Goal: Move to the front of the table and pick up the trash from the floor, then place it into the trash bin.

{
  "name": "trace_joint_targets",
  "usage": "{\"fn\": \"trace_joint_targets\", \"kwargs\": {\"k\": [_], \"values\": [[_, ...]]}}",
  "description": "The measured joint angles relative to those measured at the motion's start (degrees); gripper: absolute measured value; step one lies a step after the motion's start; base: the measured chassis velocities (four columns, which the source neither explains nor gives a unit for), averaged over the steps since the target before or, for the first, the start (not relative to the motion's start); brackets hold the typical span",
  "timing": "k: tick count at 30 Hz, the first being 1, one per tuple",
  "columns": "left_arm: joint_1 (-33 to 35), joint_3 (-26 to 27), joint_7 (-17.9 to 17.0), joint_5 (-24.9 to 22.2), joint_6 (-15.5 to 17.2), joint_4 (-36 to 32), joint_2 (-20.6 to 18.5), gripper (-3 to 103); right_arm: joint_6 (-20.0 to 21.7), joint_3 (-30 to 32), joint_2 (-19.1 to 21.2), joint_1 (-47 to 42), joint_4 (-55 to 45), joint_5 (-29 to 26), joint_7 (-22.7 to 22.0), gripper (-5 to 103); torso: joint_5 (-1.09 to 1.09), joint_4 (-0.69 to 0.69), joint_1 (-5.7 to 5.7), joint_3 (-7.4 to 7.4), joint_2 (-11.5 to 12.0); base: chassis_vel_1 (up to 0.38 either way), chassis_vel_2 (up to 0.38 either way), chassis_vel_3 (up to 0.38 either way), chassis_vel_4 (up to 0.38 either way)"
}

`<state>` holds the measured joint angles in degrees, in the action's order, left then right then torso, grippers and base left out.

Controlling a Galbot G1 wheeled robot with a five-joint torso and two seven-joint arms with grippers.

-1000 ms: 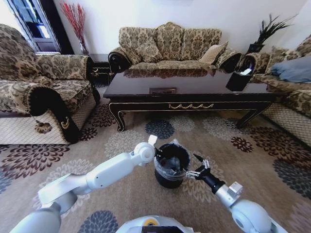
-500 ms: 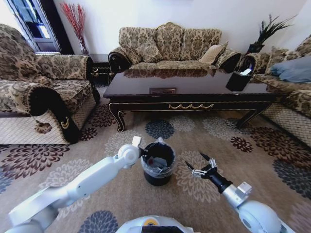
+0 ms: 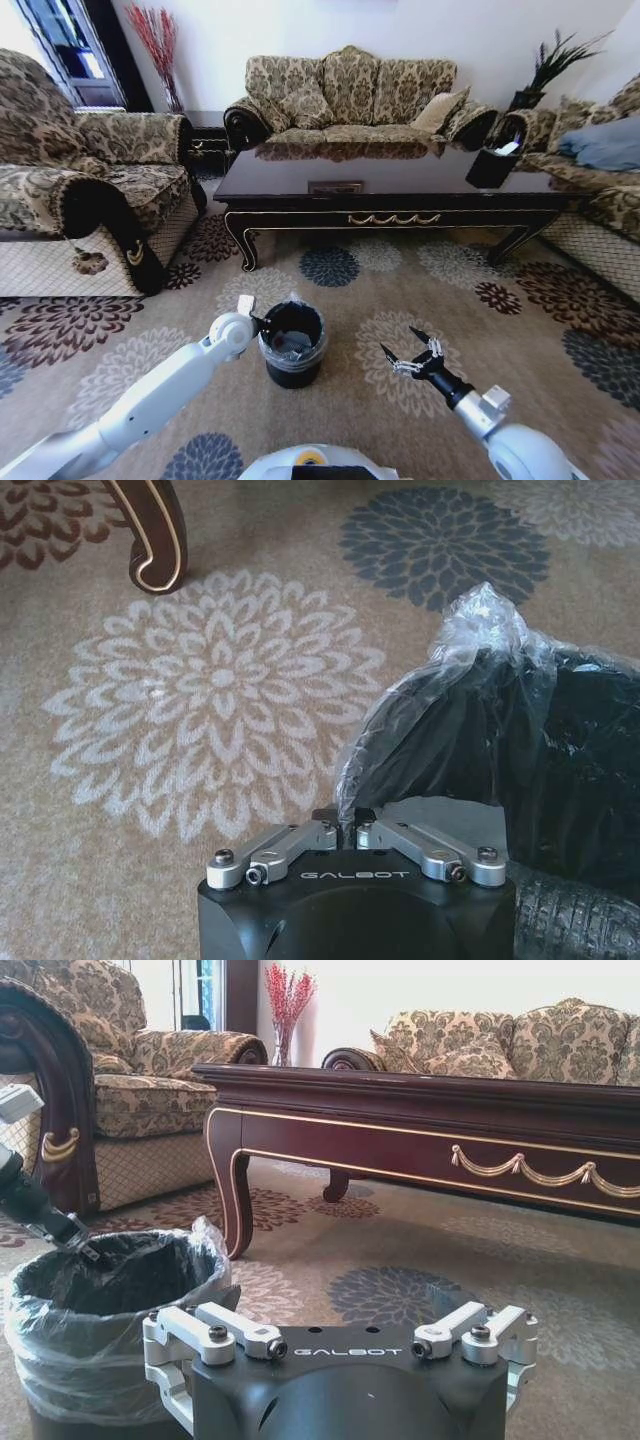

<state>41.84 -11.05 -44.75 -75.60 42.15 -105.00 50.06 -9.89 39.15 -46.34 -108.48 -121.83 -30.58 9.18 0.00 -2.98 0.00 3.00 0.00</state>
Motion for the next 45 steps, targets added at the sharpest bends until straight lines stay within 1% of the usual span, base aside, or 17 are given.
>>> {"fn": "trace_joint_targets", "kwargs": {"k": [2, 5, 8, 10, 12, 18, 22, 24, 26, 27, 31, 34, 36, 37, 41, 44, 45], "values": [[0.4, 0.4, -0.1, 0.1, 0.0, -0.6, 0.1, 1, 0.0, -0.1, 0.1, 0.2, 0.0, 0.0, 0.0, 100, 0.01, 0.03, 0.00, 0.00, 0.0, 0.000, 0.000, 0.000, 0.000], [0.6, 0.7, -0.2, 0.0, 0.0, -1.4, 0.2, 4, 0.0, -0.2, 0.1, 0.3, 0.0, 0.0, 0.0, 100, 0.01, 0.01, 0.00, 0.00, 0.0, 0.000, 0.000, 0.000, 0.000], [1.2, 1.0, -0.6, 0.0, 0.0, -2.9, -0.5, 20, 0.1, -0.4, 0.4, 0.1, 0.0, 0.0, 0.0, 100, 0.00, 0.02, 0.00, 0.00, 0.0, 0.000, 0.000, 0.000, 0.000], [1.3, 1.1, -0.6, 0.0, 0.0, -3.2, -0.7, 20, 0.1, -0.4, 0.5, 0.0, 0.0, 0.0, 0.0, 100, 0.00, 0.02, 0.00, -0.01, 0.0, 0.000, 0.000, 0.000, 0.000], [1.9, 1.8, -0.8, 0.0, 0.0, -4.1, -1.3, 36, 0.1, -0.8, 0.7, 0.0, 0.1, 0.2, 0.0, 100, 0.00, 0.02, 0.00, 0.00, 0.0, 0.000, 0.000, 0.000, 0.000], [4.5, 4.6, -0.9, 0.3, 0.0, -5.9, -2.1, 53, 0.1, -0.9, 0.6, 0.8, -0.2, 0.1, 0.0, 100, 0.00, 0.03, 0.00, 0.00, 0.0, 0.000, 0.000, 0.000, 0.000], [8.5, 8.9, 0.0, 1.2, 0.0, -9.1, -3.4, 74, 0.1, -0.7, 0.0, 0.9, -0.2, 0.0, -0.1, 100, 0.01, 0.03, 0.00, 0.00, 0.0, 0.000, 0.000, 0.000, 0.000], [9.5, 10.1, 0.5, 1.8, 0.0, -10.1, -3.7, 74, 0.1, -0.7, -0.3, 0.9, -0.2, 0.0, -0.1, 100, 0.01, 0.03, 0.00, 0.00, 0.0, 0.000, 0.000, 0.000, 0.000], [12.1, 12.7, 2.2, 4.9, -0.9, -12.2, -4.7, 85, 0.1, -0.6, -1.3, 1.2, 0.1, -0.3, -0.3, 100, 0.01, 0.02, 0.00, 0.00, 0.0, 0.000, 0.000, 0.000, 0.000], [12.1, 12.7, 2.2, 4.9, -0.9, -12.2, -4.7, 85, 0.1, -0.6, -1.3, 1.2, 0.1, -0.3, -0.3, 100, 0.01, 0.02, 0.00, 0.00, 0.0, 0.000, 0.000, 0.000, 0.000], [15.7, 16.8, 8.0, 11.3, -6.0, -16.6, -5.5, 98, -1.5, 0.6, -5.2, 2.5, 1.5, 0.8, 0.3, 100, 0.00, 0.03, 0.00, 0.00, 0.0, 0.000, 0.000, 0.000, 0.000], [18.2, 18.8, 11.0, 16.3, -8.9, -18.7, -5.2, 100, -1.7, 1.2, -7.5, 3.0, 2.1, 0.8, -1.1, 100, 0.00, 0.00, 0.00, 0.00, 0.0, 0.000, 0.000, 0.000, 0.000], [21.8, 21.1, 13.8, 22.0, -12.0, -20.5, -4.4, 100, -2.6, 2.2, -9.8, 3.5, 3.3, 1.4, -2.0, 100, 0.02, 0.01, 0.00, 0.00, 0.0, 0.000, 0.000, 0.000, 0.000], [21.8, 21.1, 13.8, 22.0, -12.0, -20.5, -4.4, 100, -2.6, 2.2, -9.8, 3.5, 3.3, 1.4, -2.0, 100, 0.02, 0.01, 0.00, 0.00, 0.0, 0.000, 0.000, 0.000, 0.000], [34.0, 28.3, 20.2, 37.6, -21.9, -22.3, -2.2, 100, -5.1, 3.3, -14.0, 5.1, 6.1, 2.3, -3.0, 100, 0.01, 0.04, 0.00, 0.00, 0.0, 0.000, 0.000, 0.000, 0.000], [39.5, 31.8, 22.2, 41.5, -25.4, -23.2, -0.8, 100, -5.8, 3.7, -15.2, 5.1, 6.8, 2.7, -3.0, 100, 0.00, 0.05, 0.00, 0.00, 0.0, 0.000, 0.000, 0.000, 0.000], [43.0, 34.4, 23.7, 44.1, -28.0, -23.5, 0.3, 100, -6.2, 4.0, -16.0, 5.0, 7.0, 3.0, -2.8, 100, 0.01, 0.05, 0.00, -0.01, 0.0, 0.000, 0.000, 0.000, 0.000]]}}
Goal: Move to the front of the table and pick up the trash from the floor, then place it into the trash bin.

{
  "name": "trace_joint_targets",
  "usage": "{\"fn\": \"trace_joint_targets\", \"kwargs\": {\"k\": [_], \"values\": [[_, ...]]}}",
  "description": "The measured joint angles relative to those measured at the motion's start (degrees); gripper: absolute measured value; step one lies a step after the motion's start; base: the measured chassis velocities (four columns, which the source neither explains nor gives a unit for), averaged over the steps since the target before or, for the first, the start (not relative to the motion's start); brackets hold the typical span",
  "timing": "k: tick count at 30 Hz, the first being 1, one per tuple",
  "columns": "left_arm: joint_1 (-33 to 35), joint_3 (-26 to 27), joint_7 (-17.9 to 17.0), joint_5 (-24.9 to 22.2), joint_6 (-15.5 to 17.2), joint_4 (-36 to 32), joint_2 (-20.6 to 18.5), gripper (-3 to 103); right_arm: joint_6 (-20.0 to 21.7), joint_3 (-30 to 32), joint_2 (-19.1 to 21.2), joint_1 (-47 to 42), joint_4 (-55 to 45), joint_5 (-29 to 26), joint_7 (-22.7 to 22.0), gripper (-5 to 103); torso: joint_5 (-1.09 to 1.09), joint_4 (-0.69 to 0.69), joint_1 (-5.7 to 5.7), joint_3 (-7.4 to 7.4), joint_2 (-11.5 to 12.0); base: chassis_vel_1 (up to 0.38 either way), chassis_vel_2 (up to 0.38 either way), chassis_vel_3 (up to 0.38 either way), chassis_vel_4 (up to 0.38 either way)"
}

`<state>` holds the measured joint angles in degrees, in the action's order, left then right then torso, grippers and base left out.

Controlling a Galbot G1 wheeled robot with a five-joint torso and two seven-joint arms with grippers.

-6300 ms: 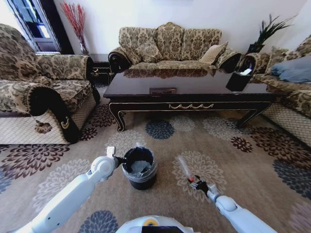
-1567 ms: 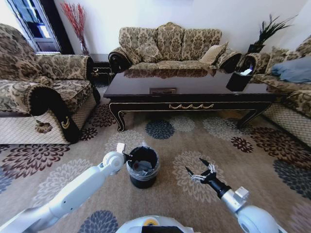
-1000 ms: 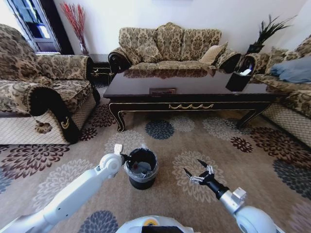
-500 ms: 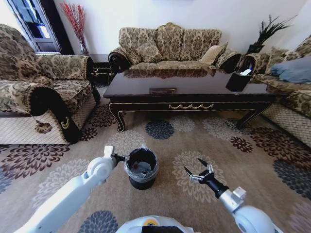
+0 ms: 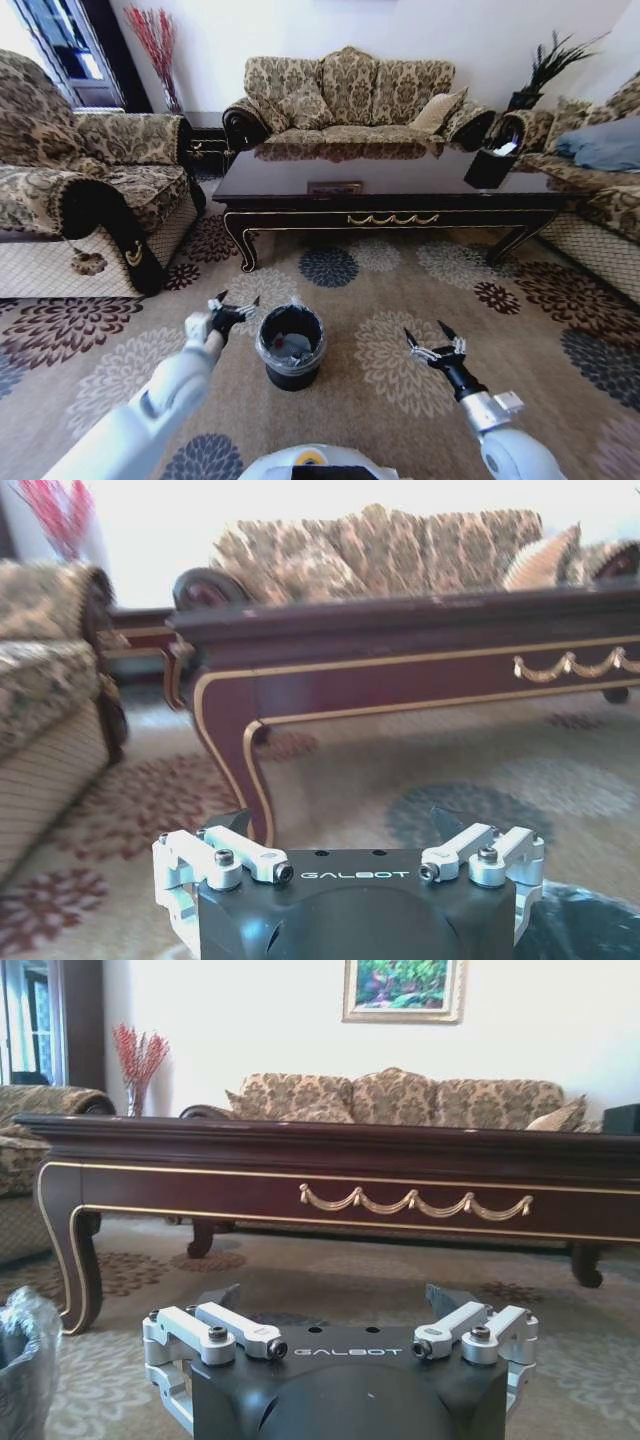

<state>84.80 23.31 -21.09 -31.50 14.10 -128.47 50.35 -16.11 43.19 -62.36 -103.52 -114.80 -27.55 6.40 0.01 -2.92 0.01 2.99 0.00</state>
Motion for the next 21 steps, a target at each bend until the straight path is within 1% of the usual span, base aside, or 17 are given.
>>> {"fn": "trace_joint_targets", "kwargs": {"k": [2, 3, 4, 5, 7, 9, 10, 11, 12, 14, 15, 16, 17, 19, 21], "values": [[3.0, 2.6, 1.5, 2.6, -3.0, -0.2, 1.2, 100, -0.4, 0.7, -1.1, -0.1, 0.1, 0.2, 0.3, 100, -0.01, -0.01, 0.00, 0.00, 0.0, 0.000, 0.000, 0.000, 0.000], [3.0, 2.6, 1.5, 2.6, -3.0, -0.2, 1.2, 100, -0.4, 0.7, -1.1, -0.1, 0.1, 0.2, 0.3, 100, -0.01, -0.01, 0.00, 0.00, 0.0, 0.000, 0.000, 0.000, 0.000], [4.0, 3.6, 2.0, 3.2, -4.3, -0.4, 1.8, 100, -0.6, 1.3, -2.0, -0.3, 0.1, 0.3, 0.4, 100, -0.01, -0.01, 0.00, 0.00, 0.0, 0.000, 0.000, 0.000, 0.000], [4.8, 4.2, 2.3, 3.3, -5.3, -0.7, 2.6, 100, -0.8, 2.2, -3.3, -0.6, 0.1, 0.3, 0.7, 100, 0.00, -0.02, 0.00, 0.01, 0.0, 0.000, 0.000, 0.000, 0.000], [6.2, 5.3, 2.7, 3.8, -6.8, -1.1, 4.3, 100, -1.2, 3.3, -5.4, -0.7, 0.0, 0.5, 1.1, 100, 0.00, -0.10, 0.00, 0.00, 0.0, 0.000, 0.000, 0.000, 0.000], [6.8, 5.7, 2.9, 4.1, -7.4, -1.2, 5.0, 100, -1.2, 3.4, -5.8, -0.6, 0.0, 0.6, 1.2, 100, 0.00, -0.09, 0.00, 0.00, 0.0, 0.000, 0.000, 0.000, 0.000], [8.4, 6.7, 3.3, 4.8, -8.6, -1.3, 6.6, 100, -1.2, 3.6, -6.5, -0.2, -0.1, 0.8, 1.3, 100, -0.01, -0.04, 0.00, 0.00, 0.0, 0.000, 0.000, 0.000, 0.000], [9.4, 7.3, 3.5, 5.1, -9.2, -1.4, 7.5, 100, -1.2, 3.7, -6.9, 0.1, -0.2, 0.9, 1.4, 100, 0.00, -0.01, 0.00, 0.00, 0.0, 0.000, 0.000, 0.000, 0.000], [10.9, 7.9, 3.7, 5.5, -10.0, -1.6, 8.9, 100, -1.2, 3.7, -7.4, 0.3, -0.4, 1.0, 1.5, 100, 0.00, 0.00, 0.00, 0.00, 0.0, 0.000, 0.000, 0.000, 0.000], [11.8, 8.2, 3.9, 5.8, -10.5, -1.7, 9.6, 100, -1.2, 3.8, -7.6, 0.5, -0.4, 1.1, 1.5, 100, 0.00, -0.01, 0.00, 0.01, 0.0, 0.000, 0.000, 0.000, 0.000], [14.0, 8.9, 4.5, 6.6, -11.9, -1.8, 10.9, 100, -1.2, 3.8, -7.9, 0.6, -0.4, 1.6, 1.6, 100, 0.00, -0.02, 0.00, 0.01, 0.0, 0.000, 0.000, 0.000, 0.000], [15.3, 9.3, 4.9, 7.1, -13.0, -1.9, 11.4, 100, -1.2, 3.9, -8.0, 0.7, -0.3, 2.0, 1.6, 100, 0.00, -0.03, 0.00, 0.01, 0.0, 0.000, 0.000, 0.000, 0.000], [15.3, 9.3, 4.9, 7.1, -13.0, -1.9, 11.4, 100, -1.2, 3.9, -8.0, 0.7, -0.3, 2.0, 1.6, 100, 0.00, -0.03, 0.00, 0.01, 0.0, 0.000, 0.000, 0.000, 0.000], [18.7, 11.1, 6.1, 8.0, -15.7, -2.2, 12.0, 100, -1.3, 3.9, -8.2, 0.6, -0.3, 2.9, 2.0, 100, -0.01, -0.03, 0.00, 0.00, 0.0, 0.000, 0.000, 0.000, 0.000], [20.9, 12.8, 6.9, 7.9, -17.3, -2.3, 12.0, 100, -1.4, 3.9, -8.4, 0.5, -0.3, 3.3, 2.4, 100, -0.01, -0.02, 0.00, 0.01, 0.0, 0.000, 0.000, 0.000, 0.000]]}}
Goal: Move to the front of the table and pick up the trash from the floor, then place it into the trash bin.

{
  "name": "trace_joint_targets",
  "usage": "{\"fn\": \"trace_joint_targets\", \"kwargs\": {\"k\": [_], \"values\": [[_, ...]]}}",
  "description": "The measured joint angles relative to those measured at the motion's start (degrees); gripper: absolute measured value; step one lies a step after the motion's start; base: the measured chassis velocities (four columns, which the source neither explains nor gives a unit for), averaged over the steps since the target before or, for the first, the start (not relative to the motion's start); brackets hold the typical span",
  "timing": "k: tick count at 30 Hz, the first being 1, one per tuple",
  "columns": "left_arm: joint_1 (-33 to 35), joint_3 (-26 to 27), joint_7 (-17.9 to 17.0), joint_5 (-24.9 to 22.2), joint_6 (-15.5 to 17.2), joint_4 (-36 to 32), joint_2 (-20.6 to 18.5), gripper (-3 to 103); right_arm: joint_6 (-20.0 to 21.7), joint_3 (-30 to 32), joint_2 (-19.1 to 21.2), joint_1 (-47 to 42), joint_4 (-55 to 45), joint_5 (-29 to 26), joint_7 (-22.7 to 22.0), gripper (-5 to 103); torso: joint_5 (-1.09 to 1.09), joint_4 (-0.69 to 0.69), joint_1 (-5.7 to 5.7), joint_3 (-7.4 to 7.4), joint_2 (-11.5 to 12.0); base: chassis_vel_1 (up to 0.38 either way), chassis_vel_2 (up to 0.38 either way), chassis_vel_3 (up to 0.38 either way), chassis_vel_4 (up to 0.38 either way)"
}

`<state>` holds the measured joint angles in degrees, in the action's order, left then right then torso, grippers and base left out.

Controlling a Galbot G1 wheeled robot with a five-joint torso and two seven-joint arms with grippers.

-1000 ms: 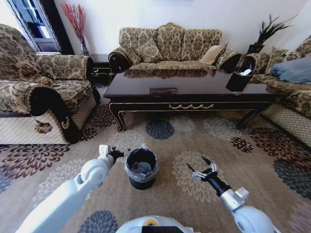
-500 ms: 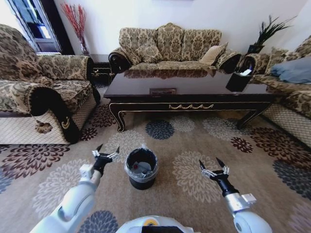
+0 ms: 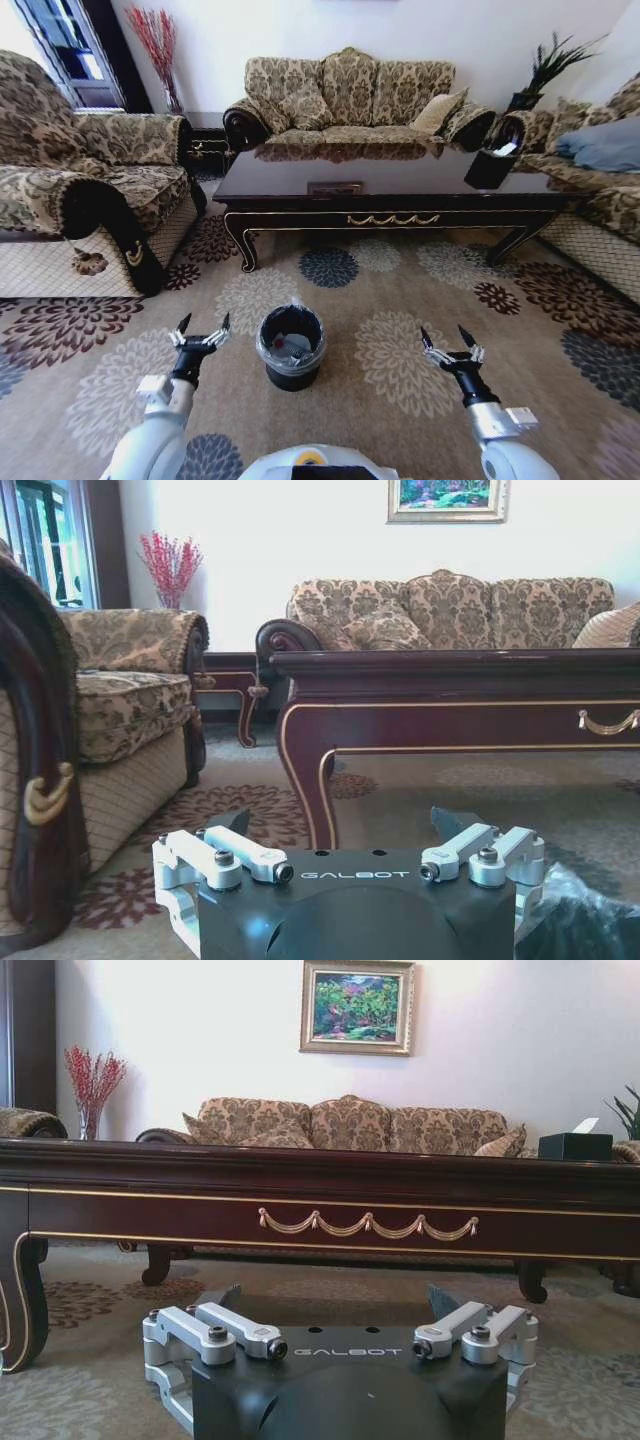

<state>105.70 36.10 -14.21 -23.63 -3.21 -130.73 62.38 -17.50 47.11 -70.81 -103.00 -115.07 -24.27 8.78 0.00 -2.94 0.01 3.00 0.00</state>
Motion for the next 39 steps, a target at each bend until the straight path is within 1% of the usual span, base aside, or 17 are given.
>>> {"fn": "trace_joint_targets", "kwargs": {"k": [1, 3, 6, 11, 14, 19, 39], "values": [[0.0, 0.0, 0.0, 0.0, 0.0, 0.0, 0.0, 100, 0.0, 0.0, 0.0, 0.0, 0.0, 0.0, 0.0, 100, 0.00, 0.00, 0.00, 0.00, 0.0, 0.000, 0.000, 0.000, 0.000], [1.3, 1.5, 0.6, -0.9, -1.3, 0.1, 0.0, 100, 0.0, 0.0, -0.3, -0.1, 0.1, 0.3, 0.4, 100, 0.00, -0.01, 0.00, 0.00, 0.0, 0.000, 0.000, 0.000, 0.000], [1.6, 2.3, 1.1, -1.7, -2.1, 0.7, 0.0, 100, -0.3, -0.1, -0.3, -0.2, 0.5, 0.9, 1.2, 100, 0.01, -0.02, 0.00, 0.00, 0.0, 0.000, 0.000, 0.000, 0.000], [1.6, 2.8, 1.5, -1.8, -3.2, 0.9, 0.0, 100, -0.5, -0.2, -0.3, -0.2, 0.7, 1.0, 1.7, 100, 0.01, -0.02, 0.00, 0.00, 0.0, 0.000, 0.000, 0.000, 0.000], [1.5, 3.4, 2.3, -1.6, -4.3, 1.2, -0.1, 100, -0.7, -0.5, -0.3, 0.0, 1.2, 1.7, 2.1, 100, 0.01, -0.02, 0.00, 0.00, 0.0, 0.000, 0.000, 0.000, 0.000], [1.6, 3.4, 2.9, -1.2, -4.4, 1.6, -0.4, 100, -0.7, -0.9, -0.4, 0.1, 1.6, 2.0, 2.5, 100, 0.01, -0.02, 0.00, 0.00, 0.0, 0.000, 0.000, 0.000, 0.000], [1.5, 3.2, 2.9, -1.1, -4.0, 1.7, -0.5, 100, -0.7, -0.9, -0.3, 0.1, 1.7, 2.0, 2.6, 100, 0.00, -0.01, -0.01, 0.00, 0.0, 0.000, 0.000, 0.000, 0.000]]}}
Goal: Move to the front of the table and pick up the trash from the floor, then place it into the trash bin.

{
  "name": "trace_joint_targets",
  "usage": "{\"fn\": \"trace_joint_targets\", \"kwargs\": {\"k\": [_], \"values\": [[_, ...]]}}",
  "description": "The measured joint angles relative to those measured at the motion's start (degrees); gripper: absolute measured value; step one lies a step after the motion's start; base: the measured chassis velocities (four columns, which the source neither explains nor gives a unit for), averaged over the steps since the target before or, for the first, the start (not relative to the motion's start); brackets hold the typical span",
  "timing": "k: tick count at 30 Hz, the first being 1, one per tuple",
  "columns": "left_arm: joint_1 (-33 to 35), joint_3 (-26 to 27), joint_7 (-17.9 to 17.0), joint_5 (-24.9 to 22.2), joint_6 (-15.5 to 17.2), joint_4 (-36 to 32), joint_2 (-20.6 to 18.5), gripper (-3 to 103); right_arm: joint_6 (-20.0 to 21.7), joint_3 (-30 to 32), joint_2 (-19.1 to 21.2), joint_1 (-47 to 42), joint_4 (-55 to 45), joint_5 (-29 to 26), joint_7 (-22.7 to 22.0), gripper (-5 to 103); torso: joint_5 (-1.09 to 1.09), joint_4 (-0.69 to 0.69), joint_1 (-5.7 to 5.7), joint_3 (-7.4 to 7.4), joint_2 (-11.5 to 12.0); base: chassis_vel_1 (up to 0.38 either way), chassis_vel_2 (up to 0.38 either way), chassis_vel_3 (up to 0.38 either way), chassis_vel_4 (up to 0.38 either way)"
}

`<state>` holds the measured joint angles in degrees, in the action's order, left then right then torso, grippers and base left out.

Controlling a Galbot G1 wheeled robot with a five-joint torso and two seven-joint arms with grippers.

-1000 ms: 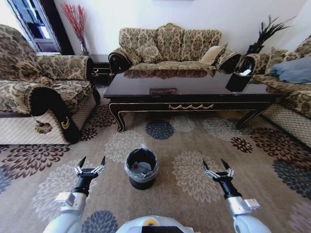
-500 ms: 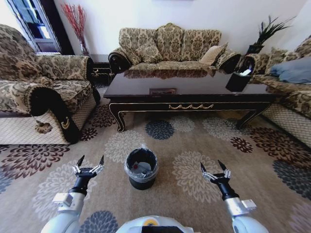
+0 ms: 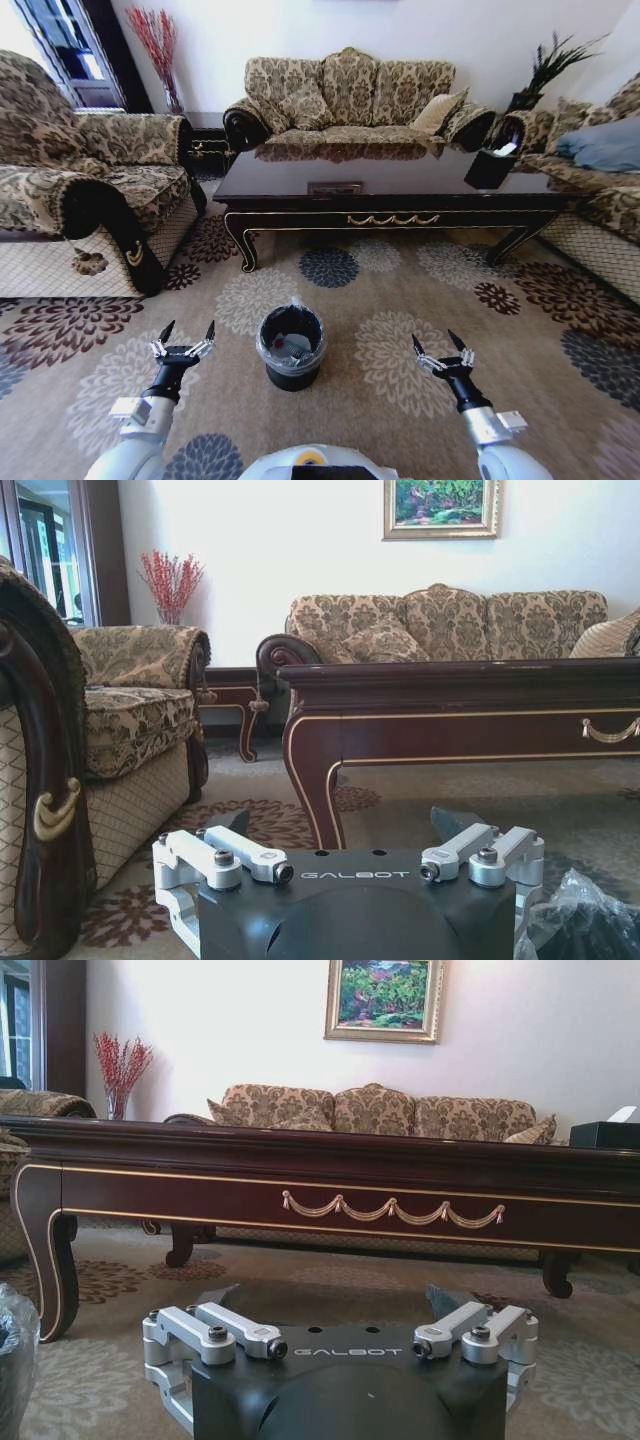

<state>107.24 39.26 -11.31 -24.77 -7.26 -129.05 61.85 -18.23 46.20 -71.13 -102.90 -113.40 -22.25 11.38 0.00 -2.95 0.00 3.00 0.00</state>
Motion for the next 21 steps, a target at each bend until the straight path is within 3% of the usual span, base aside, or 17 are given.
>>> {"fn": "trace_joint_targets", "kwargs": {"k": [10, 21], "values": [[0.0, 0.0, 0.0, 0.0, 0.0, 0.0, 0.0, 100, 0.0, 0.0, 0.0, 0.0, 0.0, 0.0, 0.0, 100, 0.00, 0.00, 0.00, 0.00, 0.0, 0.020, -0.020, -0.018, 0.020], [0.0, -0.1, -0.1, 0.0, 0.1, 0.0, 0.0, 100, 0.0, 0.0, 0.0, 0.0, 0.0, 0.0, 0.0, 100, 0.00, 0.00, 0.00, 0.00, 0.0, 0.131, -0.125, -0.119, 0.133]]}}
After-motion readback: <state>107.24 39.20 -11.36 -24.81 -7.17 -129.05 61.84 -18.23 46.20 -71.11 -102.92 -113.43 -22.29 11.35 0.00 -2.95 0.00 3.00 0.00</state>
